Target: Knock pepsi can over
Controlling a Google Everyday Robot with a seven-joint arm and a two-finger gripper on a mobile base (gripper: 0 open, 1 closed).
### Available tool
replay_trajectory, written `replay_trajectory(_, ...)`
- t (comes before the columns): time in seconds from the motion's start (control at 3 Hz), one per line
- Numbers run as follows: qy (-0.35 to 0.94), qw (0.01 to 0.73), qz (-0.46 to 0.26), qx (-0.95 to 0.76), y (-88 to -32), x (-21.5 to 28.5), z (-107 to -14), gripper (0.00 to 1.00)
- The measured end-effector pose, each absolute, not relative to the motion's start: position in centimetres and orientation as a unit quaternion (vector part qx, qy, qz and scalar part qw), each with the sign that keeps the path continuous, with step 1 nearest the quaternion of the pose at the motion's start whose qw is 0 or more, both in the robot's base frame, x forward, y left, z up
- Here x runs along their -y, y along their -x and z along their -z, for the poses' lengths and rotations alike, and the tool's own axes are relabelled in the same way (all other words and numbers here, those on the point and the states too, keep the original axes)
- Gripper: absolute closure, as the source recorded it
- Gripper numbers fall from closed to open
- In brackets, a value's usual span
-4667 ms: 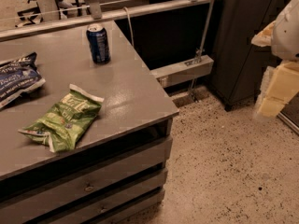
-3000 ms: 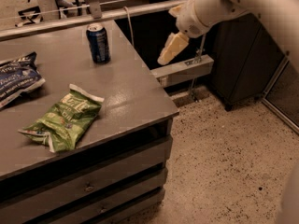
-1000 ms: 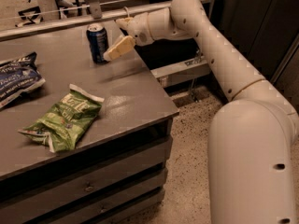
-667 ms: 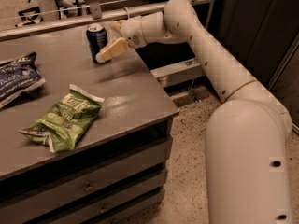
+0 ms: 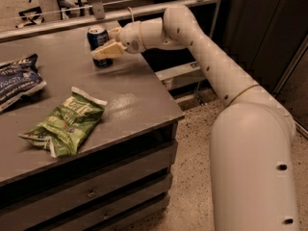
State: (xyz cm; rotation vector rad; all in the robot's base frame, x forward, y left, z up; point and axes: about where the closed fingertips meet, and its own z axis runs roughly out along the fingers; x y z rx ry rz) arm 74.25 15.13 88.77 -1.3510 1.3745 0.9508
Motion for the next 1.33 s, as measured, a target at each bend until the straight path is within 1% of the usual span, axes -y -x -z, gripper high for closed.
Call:
replay_trajectory(0.33,0.552,0.474,-0.386,-0.567,-74.5,-14.2,-88.7,0.62)
replay_trajectory(0.67,0.568,0.449,-0.377,-0.577,-75.0,-13.7,-89.2,0.85)
replay_trajectory(1.0,0.616,0.419,-0.345,-0.571,-74.9,-13.0,-91.9,1.00)
replay_trajectory(1.33,0.687,0.380,-0.291,-0.546,-72.7,-11.6,-94.0,1.00)
